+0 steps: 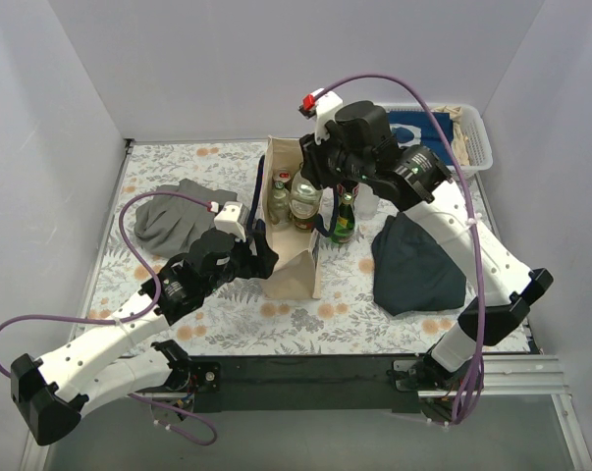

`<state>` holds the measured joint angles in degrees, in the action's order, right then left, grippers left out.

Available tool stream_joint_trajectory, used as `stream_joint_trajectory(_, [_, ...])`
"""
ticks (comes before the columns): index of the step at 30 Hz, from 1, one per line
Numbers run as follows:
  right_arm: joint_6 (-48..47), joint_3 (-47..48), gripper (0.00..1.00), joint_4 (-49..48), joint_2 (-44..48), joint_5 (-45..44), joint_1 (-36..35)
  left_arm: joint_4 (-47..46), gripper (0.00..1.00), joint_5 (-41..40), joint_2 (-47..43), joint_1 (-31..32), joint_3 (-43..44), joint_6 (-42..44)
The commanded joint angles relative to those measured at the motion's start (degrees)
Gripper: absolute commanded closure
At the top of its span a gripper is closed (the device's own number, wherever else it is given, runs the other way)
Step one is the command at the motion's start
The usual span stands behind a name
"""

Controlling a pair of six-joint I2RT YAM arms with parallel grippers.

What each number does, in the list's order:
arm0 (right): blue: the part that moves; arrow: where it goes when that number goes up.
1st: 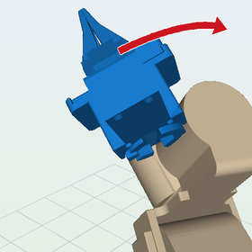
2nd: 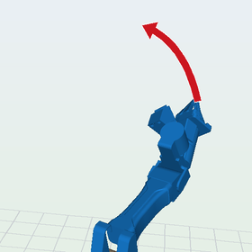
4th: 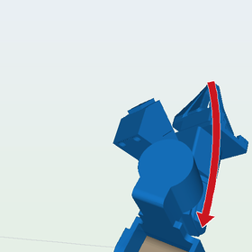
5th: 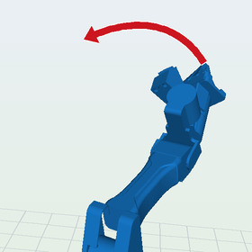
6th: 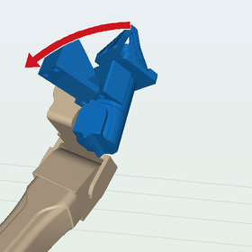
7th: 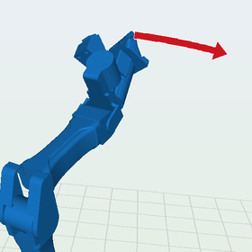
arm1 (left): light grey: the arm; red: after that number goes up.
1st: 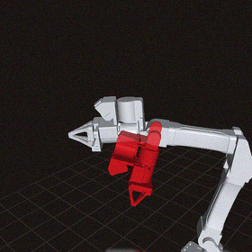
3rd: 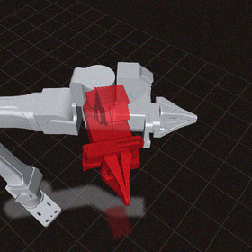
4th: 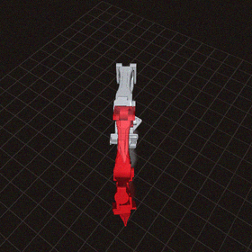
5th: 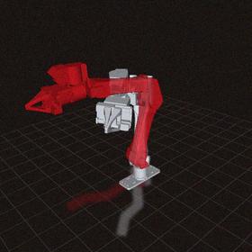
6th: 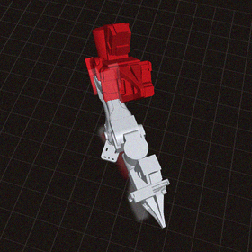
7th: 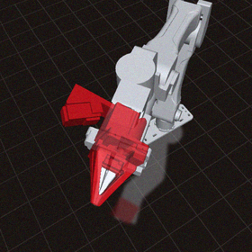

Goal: Take the beverage out of the canvas bag
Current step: Place the drink at the center of the board.

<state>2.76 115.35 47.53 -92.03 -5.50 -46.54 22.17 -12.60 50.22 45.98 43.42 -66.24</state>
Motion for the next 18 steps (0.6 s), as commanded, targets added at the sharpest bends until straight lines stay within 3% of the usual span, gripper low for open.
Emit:
stream_joint_trajectory(1, [-0.92, 5.76, 0.99, -8.15, 5.02, -4.52, -0.21, 3.93, 0.3, 0.12, 0.76, 0.17, -0.97, 2.08])
stream_joint_trajectory(18, [-2.59, 5.59, 0.99, -8.5, 7.04, -16.65, -0.12, 3.93, 0.3, -0.05, 1.11, 0.17, -0.97, 2.17])
